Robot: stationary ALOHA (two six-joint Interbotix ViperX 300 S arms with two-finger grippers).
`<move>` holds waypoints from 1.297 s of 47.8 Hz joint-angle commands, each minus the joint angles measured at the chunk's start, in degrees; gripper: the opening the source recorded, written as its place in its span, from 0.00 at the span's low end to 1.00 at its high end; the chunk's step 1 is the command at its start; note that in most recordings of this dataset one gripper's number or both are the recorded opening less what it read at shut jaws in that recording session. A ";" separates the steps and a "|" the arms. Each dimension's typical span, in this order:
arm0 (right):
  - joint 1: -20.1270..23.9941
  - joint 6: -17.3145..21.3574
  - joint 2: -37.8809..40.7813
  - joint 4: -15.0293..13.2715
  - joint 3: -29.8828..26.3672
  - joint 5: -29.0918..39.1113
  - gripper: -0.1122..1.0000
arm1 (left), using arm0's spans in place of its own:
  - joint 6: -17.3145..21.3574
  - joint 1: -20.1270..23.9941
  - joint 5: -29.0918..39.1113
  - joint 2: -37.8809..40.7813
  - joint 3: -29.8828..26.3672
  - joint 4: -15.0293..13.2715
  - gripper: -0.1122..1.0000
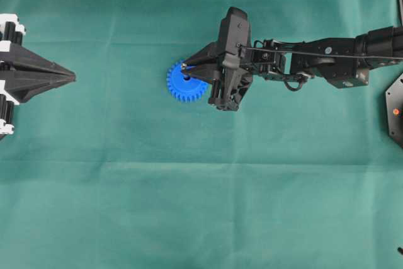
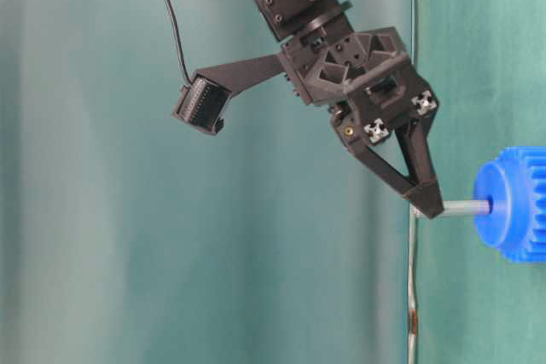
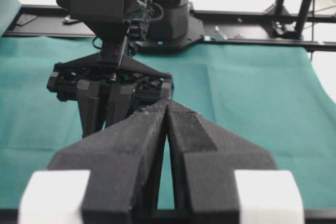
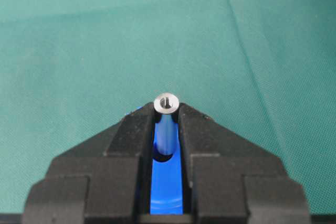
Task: Insert the shaft placed at a random location into the center hole of the medium gear at another random location.
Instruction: 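Align the held shaft above the gear hole with the right gripper, then lower the shaft into the gear's center hole with the right gripper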
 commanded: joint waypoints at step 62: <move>0.35 0.53 1.41 0.18 -1.49 -0.35 0.22 | 0.00 0.09 -0.26 0.44 -1.41 0.18 0.10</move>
